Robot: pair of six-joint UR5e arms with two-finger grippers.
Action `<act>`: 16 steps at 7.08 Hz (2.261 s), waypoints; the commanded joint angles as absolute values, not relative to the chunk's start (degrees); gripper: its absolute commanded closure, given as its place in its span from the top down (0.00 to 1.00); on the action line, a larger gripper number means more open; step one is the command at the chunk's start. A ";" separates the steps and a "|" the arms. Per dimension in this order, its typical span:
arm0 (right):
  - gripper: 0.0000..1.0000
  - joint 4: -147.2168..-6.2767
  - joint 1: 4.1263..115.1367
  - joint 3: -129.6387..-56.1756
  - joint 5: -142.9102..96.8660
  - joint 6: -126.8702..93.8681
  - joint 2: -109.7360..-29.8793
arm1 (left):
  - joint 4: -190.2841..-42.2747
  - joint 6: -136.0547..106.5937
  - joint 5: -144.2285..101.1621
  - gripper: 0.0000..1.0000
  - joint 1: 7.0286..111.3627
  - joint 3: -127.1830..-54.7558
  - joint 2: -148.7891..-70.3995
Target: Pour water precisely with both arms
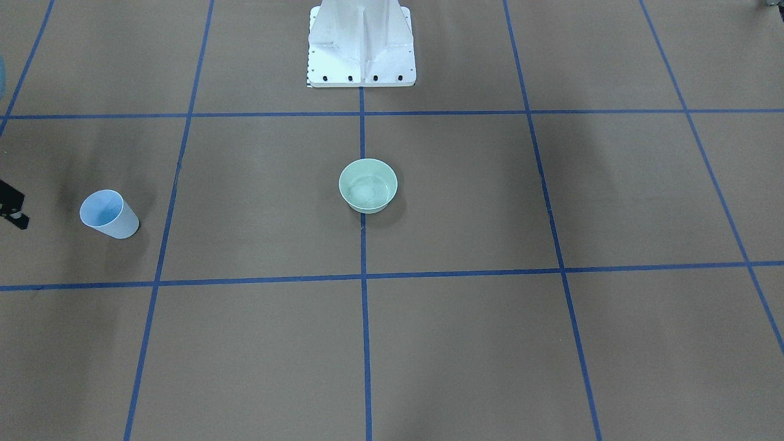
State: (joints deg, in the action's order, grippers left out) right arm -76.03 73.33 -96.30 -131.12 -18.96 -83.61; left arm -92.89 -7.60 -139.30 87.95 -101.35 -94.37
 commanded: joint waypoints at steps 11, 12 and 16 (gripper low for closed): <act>1.00 -75.23 85.34 -86.04 -132.28 -2.46 -94.39 | -107.47 -67.47 -112.72 1.00 35.82 -104.33 -112.90; 1.00 -75.15 85.34 -86.04 -132.28 -2.55 -94.74 | -101.23 -67.93 -111.11 1.00 33.07 -104.24 -117.12; 1.00 -75.15 85.25 -86.04 -132.36 -2.64 -95.10 | -99.93 -72.59 -108.20 1.00 25.77 -101.96 -122.33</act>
State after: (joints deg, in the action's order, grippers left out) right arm -75.15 85.33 -85.97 -132.29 -2.62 -95.00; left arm -100.11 -71.32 -109.27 27.77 -102.66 -120.94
